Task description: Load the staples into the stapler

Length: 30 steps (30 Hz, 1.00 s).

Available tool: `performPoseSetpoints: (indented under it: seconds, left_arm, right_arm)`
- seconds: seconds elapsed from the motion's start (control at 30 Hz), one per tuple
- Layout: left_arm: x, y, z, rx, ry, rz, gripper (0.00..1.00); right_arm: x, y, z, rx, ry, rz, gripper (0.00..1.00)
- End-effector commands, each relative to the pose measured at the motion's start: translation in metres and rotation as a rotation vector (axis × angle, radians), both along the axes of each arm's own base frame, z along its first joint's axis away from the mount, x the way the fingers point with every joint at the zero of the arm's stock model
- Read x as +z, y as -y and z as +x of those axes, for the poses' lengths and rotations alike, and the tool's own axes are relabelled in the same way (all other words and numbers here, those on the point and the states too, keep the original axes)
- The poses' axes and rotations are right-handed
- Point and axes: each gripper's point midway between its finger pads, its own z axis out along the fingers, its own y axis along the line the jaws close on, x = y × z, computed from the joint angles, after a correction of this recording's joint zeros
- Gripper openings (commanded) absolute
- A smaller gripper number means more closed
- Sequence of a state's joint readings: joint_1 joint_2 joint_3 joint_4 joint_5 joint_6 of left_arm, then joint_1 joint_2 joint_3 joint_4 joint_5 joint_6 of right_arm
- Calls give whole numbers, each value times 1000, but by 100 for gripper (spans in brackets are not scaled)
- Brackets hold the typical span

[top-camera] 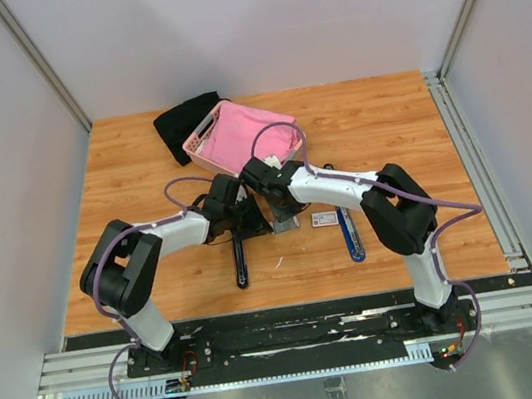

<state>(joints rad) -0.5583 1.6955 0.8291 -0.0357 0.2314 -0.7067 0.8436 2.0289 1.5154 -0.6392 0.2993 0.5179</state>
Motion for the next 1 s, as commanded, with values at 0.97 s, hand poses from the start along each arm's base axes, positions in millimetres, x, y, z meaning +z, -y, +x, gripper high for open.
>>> performPoseSetpoints:
  seconds: [0.97]
  left_arm:
    - [-24,9,9,-13,-27,68,9]
  right_arm:
    - [-15,1,-15,-91,-135,97,22]
